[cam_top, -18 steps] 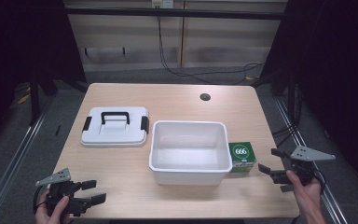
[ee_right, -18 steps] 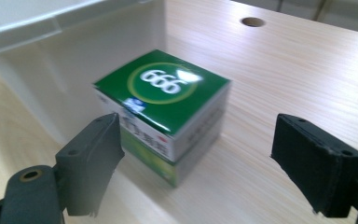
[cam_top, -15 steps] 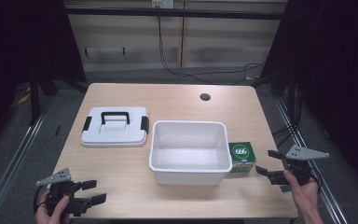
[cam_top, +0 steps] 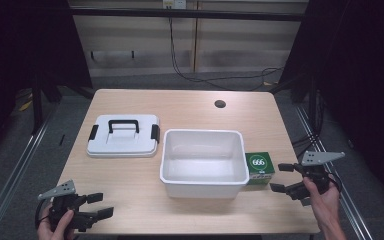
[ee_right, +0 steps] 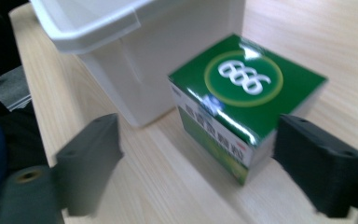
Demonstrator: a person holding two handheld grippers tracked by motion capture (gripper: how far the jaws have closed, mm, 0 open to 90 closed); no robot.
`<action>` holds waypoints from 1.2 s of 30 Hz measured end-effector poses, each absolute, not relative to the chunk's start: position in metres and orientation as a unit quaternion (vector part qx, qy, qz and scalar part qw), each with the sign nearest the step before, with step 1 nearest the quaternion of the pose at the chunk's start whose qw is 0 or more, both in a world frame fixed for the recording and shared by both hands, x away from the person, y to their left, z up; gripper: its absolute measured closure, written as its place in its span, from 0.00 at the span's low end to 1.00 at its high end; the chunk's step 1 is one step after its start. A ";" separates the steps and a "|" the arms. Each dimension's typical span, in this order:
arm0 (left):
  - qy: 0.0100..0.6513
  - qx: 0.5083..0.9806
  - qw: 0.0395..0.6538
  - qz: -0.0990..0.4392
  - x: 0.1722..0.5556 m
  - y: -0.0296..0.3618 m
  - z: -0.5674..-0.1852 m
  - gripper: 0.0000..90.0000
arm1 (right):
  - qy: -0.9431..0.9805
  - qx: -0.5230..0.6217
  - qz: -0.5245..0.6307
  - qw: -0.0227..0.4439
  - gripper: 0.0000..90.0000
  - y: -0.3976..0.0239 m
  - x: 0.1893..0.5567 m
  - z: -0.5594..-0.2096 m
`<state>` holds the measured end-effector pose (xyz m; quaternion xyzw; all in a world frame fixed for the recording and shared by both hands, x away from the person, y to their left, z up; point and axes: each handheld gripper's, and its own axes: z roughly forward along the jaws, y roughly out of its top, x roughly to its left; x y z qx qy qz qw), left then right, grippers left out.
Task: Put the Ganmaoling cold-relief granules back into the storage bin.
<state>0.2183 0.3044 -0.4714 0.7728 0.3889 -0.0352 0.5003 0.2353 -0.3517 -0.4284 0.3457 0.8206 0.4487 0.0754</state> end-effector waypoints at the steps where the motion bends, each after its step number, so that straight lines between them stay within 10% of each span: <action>1: 0.389 0.773 0.500 -0.035 0.218 0.304 -0.471 0.18 | 0.821 0.346 0.449 0.075 0.14 -0.352 0.235 -0.428; 36: 0.387 0.775 0.499 -0.034 0.218 0.304 -0.472 0.18 | 0.902 0.250 0.346 0.068 0.15 -0.321 0.281 -0.377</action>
